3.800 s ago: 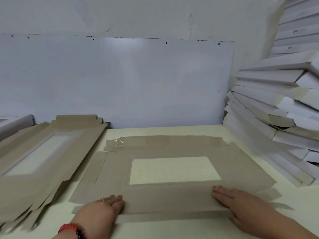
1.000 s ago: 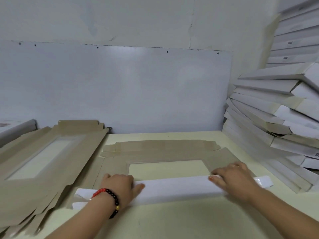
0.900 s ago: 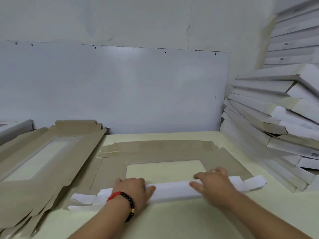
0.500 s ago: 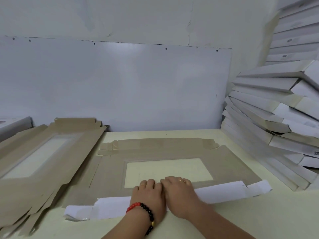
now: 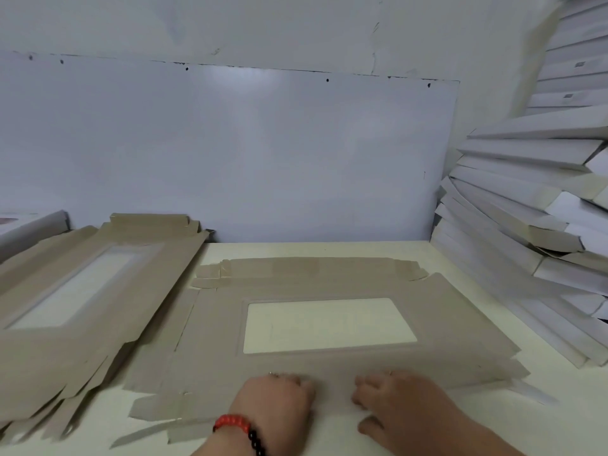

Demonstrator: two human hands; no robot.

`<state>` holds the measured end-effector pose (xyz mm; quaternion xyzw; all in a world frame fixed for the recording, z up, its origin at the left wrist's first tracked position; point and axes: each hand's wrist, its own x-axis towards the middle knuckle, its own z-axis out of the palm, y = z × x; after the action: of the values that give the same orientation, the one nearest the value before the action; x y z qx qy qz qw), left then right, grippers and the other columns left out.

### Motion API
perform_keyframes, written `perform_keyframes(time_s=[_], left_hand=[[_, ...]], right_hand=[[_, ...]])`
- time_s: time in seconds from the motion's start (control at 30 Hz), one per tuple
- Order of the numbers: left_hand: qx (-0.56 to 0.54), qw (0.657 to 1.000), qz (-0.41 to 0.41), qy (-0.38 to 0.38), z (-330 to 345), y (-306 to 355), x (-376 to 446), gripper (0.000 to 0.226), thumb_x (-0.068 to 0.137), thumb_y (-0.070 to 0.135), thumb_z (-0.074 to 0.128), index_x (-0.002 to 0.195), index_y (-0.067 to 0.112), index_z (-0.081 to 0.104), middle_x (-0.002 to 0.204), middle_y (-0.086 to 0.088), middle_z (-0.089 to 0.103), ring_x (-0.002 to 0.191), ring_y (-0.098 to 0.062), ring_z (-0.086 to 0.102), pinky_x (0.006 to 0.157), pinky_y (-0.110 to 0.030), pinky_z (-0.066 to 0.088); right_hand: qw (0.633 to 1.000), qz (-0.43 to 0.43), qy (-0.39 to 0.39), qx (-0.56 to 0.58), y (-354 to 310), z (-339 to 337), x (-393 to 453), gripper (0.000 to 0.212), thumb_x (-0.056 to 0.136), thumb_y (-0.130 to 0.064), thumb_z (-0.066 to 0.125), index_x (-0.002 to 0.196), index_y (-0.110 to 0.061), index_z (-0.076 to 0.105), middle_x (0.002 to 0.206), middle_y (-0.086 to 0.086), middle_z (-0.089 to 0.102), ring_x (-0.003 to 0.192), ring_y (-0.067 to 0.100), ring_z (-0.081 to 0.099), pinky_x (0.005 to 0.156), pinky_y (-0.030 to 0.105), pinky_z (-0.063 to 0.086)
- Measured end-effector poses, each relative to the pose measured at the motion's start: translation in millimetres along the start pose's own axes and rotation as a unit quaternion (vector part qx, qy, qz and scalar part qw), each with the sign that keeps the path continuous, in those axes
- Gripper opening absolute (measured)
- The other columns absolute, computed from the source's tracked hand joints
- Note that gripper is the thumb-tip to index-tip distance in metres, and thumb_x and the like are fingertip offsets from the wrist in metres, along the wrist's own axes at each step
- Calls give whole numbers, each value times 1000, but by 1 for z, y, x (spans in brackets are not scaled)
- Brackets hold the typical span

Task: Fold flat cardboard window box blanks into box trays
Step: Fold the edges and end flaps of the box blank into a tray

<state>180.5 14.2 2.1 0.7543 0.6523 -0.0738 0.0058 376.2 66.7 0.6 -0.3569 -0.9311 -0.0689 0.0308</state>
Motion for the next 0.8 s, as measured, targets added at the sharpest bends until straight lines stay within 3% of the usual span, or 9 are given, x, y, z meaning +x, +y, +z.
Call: perform_keyframes(time_s=[0.1,0.17,0.23,0.3,0.33,0.4,0.53,0.67,0.8], left_hand=[[6,1000,-7,20,9,19,-5,35,97,26,44,129,15,51,134,-8,51,123,-28,50,87,-43,47],[-2,999,21,30,10,26,-14,27,69,39,71,91,23,76,95,3,72,87,-15,69,54,-30,54],[2,997,23,68,18,27,-13,33,34,47,83,59,28,76,67,13,71,57,-6,68,33,-20,44],[-32,999,23,26,17,20,-13,46,28,48,91,68,28,78,79,14,74,69,-4,70,40,-24,51],[-57,998,28,9,10,13,-15,44,51,48,87,90,28,78,100,12,73,90,-7,70,58,-29,57],[-8,999,13,38,14,-5,-11,35,95,32,50,129,22,56,136,0,55,123,-20,54,93,-36,47],[-5,999,-31,-27,5,-28,-12,35,100,41,34,118,21,56,122,-11,60,113,-33,56,91,-36,43],[6,999,-42,-25,8,-39,-13,37,99,45,35,116,21,58,119,-11,62,111,-33,57,90,-35,44],[14,998,-35,-45,6,-39,-16,32,99,35,34,118,20,54,120,-16,60,112,-33,57,91,-36,43]], right_hand=[[998,-15,64,-9,-15,21,-3,39,33,-57,77,67,-38,73,71,-23,68,50,-1,62,49,12,49],[992,-39,112,-33,-23,33,-1,20,55,-39,66,72,-36,76,70,-18,70,56,1,66,50,16,52],[989,-35,138,-37,-24,42,2,34,65,-25,46,75,-34,77,66,-17,69,56,1,66,52,17,53],[987,-36,155,-28,-11,40,2,30,66,-26,50,75,-36,76,60,-17,66,50,1,62,49,15,51],[988,-31,153,-13,-1,34,0,16,64,-32,64,74,-38,75,57,-17,65,47,2,61,45,15,48],[993,3,109,40,18,22,-3,27,52,-47,87,75,-39,74,61,-16,66,53,3,64,47,15,48],[996,66,27,49,74,14,-17,37,87,-59,55,119,-41,60,108,-20,67,105,4,59,87,19,43],[991,103,-42,75,136,4,-47,27,79,-58,61,98,-40,53,86,-19,62,80,-3,55,71,13,41],[982,150,-110,43,186,4,-71,22,74,-41,61,90,-50,51,90,-22,63,78,-5,55,73,16,44]])
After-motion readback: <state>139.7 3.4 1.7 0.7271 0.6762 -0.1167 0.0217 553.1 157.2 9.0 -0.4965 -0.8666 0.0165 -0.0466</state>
